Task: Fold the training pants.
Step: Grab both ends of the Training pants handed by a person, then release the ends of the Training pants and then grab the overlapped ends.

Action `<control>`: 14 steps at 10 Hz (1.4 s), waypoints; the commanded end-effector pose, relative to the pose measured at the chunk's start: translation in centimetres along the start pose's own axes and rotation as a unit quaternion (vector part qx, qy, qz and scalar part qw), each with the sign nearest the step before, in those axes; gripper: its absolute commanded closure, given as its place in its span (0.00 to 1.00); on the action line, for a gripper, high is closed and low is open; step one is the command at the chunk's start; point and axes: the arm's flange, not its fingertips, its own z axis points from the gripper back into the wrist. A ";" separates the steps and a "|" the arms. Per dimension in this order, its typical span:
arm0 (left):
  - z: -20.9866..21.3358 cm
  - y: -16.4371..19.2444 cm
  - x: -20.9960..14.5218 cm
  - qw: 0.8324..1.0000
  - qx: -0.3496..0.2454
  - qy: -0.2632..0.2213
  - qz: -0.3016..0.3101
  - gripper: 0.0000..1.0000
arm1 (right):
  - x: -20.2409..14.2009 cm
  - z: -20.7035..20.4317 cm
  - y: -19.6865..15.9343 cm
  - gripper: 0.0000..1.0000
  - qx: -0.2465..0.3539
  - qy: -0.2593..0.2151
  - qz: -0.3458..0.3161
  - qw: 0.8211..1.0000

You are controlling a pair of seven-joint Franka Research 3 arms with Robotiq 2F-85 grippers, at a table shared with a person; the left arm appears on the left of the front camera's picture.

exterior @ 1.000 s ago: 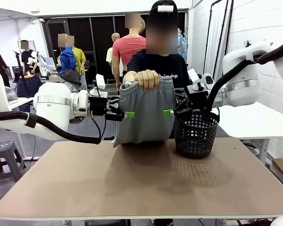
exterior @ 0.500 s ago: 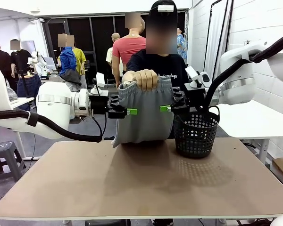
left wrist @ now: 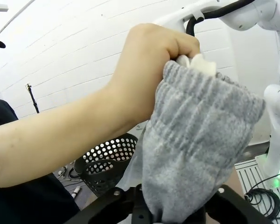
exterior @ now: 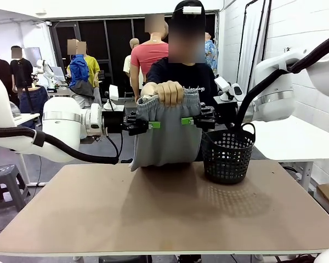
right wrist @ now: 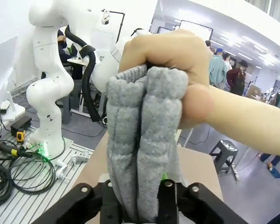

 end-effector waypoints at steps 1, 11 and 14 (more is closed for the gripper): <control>0.1 0.6 0.1 0.999 0.003 -0.027 0.025 1.00 | 0.4 -0.4 -0.7 1.00 -0.002 -0.026 -0.018 1.000; -0.1 0.3 -1.2 0.999 -0.025 -0.031 0.031 1.00 | -0.8 -0.1 -0.4 1.00 0.009 -0.018 -0.041 0.999; -0.1 0.3 -1.2 0.999 -0.025 -0.031 0.031 1.00 | -0.8 -0.1 -0.4 1.00 0.009 -0.018 -0.041 0.999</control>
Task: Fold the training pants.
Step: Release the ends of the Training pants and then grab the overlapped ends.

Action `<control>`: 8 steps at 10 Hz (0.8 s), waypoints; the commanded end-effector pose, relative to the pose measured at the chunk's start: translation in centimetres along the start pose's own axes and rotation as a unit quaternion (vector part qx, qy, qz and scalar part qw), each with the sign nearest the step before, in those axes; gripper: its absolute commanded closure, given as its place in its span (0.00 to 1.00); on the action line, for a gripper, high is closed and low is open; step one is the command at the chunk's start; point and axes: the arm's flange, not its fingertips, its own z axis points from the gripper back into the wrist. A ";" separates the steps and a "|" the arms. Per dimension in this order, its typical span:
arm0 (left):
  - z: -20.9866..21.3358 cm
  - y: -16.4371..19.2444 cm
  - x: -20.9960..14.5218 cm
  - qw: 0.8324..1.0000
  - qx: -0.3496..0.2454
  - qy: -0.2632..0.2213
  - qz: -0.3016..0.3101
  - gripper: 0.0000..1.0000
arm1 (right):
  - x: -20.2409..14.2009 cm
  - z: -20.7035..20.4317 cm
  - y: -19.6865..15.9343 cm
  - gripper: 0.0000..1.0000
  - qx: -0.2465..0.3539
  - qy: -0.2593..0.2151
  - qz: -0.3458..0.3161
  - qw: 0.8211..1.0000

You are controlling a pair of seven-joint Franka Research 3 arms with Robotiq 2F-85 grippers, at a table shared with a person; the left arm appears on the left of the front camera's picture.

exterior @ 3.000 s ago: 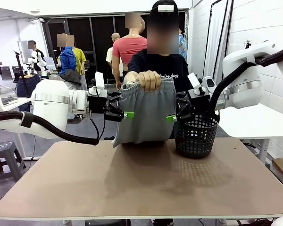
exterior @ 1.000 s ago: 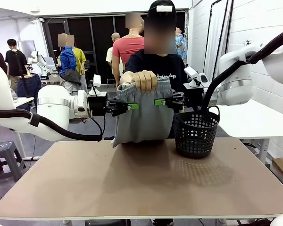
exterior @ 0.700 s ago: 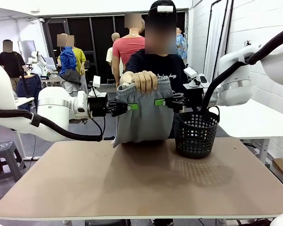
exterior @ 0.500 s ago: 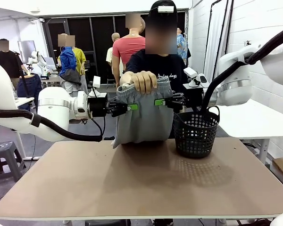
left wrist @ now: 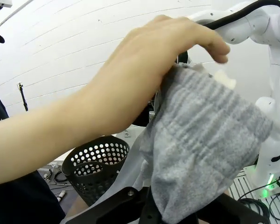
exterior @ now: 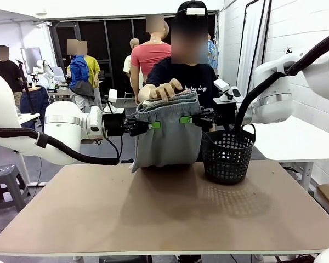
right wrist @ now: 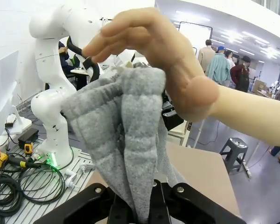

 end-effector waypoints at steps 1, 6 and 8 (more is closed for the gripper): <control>0.0 -0.1 0.2 1.000 -0.001 -0.001 -0.002 1.00 | 0.0 -0.1 0.2 1.00 0.001 -0.002 0.003 1.000; 0.0 -0.1 0.2 1.000 -0.001 -0.001 -0.002 1.00 | 0.0 -0.1 0.2 1.00 0.001 -0.002 0.003 1.000; 0.0 -0.1 0.2 1.000 -0.001 -0.001 -0.002 1.00 | 0.0 -0.1 0.2 1.00 0.001 -0.002 0.003 1.000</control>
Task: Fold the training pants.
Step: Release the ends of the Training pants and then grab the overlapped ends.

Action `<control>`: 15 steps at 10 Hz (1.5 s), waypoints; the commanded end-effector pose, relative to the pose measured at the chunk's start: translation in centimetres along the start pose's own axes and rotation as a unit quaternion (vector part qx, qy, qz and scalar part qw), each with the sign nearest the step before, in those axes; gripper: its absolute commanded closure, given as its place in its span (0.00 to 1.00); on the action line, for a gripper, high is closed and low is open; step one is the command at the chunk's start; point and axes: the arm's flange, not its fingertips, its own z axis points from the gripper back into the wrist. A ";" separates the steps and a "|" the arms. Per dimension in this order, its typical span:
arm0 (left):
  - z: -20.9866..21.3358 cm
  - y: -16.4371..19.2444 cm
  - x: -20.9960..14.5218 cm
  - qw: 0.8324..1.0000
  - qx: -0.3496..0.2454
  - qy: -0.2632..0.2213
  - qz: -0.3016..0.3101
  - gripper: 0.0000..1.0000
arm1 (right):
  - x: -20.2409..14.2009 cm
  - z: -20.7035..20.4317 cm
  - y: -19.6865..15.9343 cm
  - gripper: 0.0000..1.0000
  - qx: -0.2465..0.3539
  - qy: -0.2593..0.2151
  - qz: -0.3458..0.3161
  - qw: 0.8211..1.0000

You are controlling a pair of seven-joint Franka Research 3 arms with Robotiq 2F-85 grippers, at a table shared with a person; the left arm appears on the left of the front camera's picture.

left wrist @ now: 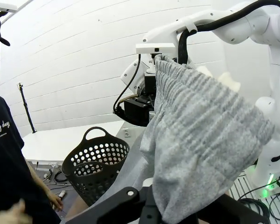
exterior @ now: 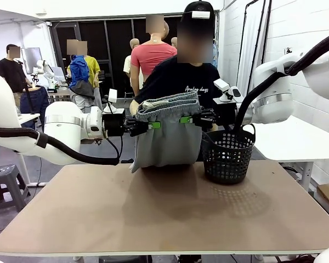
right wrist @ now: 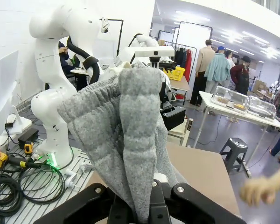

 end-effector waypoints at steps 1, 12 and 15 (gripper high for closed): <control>0.0 -0.1 0.2 1.000 -0.001 -0.001 -0.002 1.00 | 0.0 -0.1 0.2 1.00 0.001 -0.002 0.003 1.000; 0.0 -0.1 0.2 1.000 -0.001 -0.001 -0.002 1.00 | 0.0 -0.1 0.2 1.00 0.001 -0.002 0.003 1.000; 0.0 -0.1 0.2 1.000 -0.001 -0.001 -0.002 1.00 | 0.0 -0.1 0.2 1.00 0.001 -0.002 0.003 1.000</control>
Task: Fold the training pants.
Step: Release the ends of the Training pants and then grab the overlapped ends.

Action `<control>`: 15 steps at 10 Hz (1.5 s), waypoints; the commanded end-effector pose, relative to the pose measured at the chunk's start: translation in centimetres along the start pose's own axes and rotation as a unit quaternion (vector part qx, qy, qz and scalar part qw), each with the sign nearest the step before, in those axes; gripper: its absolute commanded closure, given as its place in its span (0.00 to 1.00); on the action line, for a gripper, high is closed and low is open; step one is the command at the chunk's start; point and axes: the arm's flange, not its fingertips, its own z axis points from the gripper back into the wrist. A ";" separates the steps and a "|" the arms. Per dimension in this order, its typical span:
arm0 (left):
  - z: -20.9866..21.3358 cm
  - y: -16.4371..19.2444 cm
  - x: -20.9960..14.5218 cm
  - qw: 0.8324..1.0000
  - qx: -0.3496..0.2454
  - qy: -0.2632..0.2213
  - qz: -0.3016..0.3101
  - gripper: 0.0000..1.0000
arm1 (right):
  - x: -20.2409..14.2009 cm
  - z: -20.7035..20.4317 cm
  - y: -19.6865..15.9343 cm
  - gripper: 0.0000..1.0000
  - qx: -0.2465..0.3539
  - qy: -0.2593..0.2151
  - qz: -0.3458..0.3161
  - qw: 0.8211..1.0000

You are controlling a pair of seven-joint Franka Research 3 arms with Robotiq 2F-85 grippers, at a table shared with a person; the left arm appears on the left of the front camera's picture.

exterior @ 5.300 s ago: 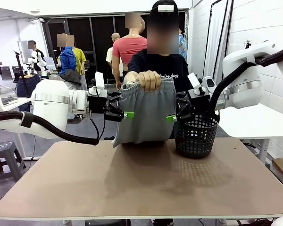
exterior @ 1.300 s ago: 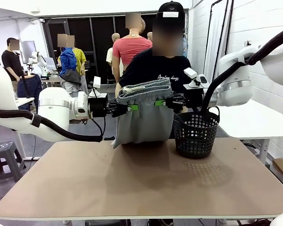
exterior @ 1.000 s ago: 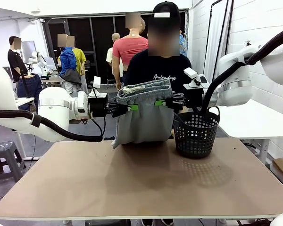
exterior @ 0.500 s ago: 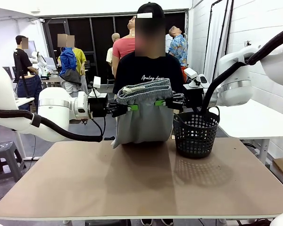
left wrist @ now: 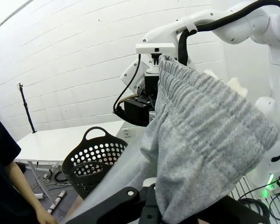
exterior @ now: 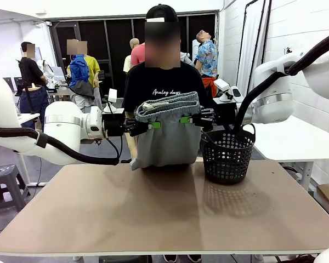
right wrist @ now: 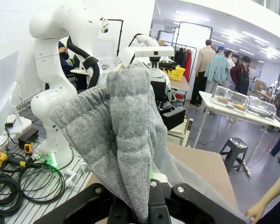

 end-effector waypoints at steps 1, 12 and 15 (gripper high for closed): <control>0.0 -0.1 0.2 1.000 -0.001 -0.001 -0.002 1.00 | 0.0 -0.1 0.2 1.00 0.001 -0.002 0.003 1.000; 0.0 -0.1 0.2 1.000 -0.001 -0.001 -0.002 1.00 | 0.0 -0.1 0.2 1.00 0.001 -0.002 0.003 1.000; 0.0 -0.1 0.2 1.000 -0.001 -0.001 -0.002 1.00 | 0.0 -0.1 0.2 1.00 0.001 -0.002 0.003 1.000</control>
